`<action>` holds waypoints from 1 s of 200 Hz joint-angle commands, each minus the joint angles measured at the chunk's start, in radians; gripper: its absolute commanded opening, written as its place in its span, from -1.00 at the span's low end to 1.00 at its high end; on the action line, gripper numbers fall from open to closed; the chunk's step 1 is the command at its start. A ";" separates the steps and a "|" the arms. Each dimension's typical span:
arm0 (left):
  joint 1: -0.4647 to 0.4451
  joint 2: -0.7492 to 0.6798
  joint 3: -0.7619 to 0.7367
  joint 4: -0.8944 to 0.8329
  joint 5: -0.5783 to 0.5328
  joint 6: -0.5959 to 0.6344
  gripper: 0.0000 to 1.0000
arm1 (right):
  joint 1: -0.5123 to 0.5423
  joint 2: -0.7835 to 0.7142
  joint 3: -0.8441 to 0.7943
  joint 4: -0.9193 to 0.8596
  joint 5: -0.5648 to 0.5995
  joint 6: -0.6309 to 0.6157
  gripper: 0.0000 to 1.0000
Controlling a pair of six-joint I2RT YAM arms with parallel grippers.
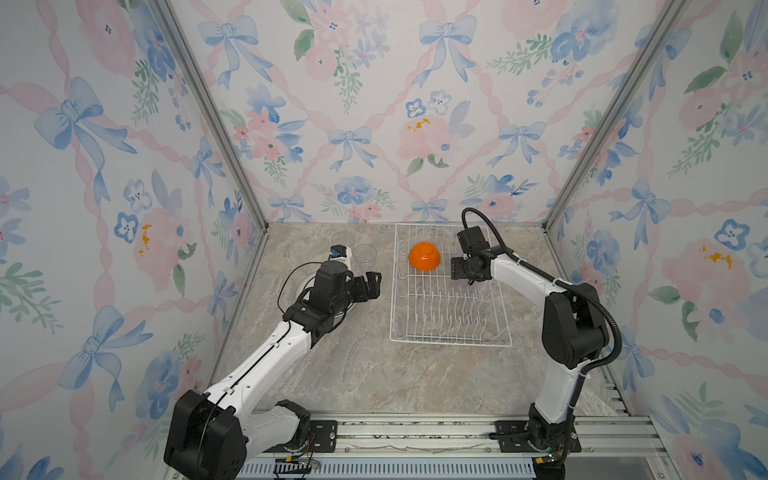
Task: Unload the mixed dishes from the dish rack
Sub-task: 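Grasp the clear glass with the right gripper and lift it from the rack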
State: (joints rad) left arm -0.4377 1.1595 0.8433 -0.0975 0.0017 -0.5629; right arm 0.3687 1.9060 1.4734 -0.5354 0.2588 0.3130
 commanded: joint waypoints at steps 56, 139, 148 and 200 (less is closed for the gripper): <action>0.005 -0.009 -0.006 0.019 0.047 -0.045 0.96 | 0.006 -0.116 -0.014 -0.018 -0.066 0.078 0.22; 0.006 0.081 0.025 0.180 0.259 -0.072 0.96 | -0.018 -0.304 -0.031 0.018 -0.296 0.221 0.21; 0.007 0.098 0.028 0.219 0.293 -0.089 0.96 | -0.017 -0.328 -0.033 0.026 -0.329 0.234 0.21; -0.008 0.210 0.070 0.401 0.431 -0.197 0.90 | -0.018 -0.475 -0.096 0.094 -0.469 0.355 0.21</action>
State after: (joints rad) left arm -0.4377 1.3361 0.8635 0.1852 0.3435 -0.7078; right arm 0.3550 1.5089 1.4128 -0.5068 -0.1108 0.5797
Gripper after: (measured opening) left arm 0.968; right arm 0.684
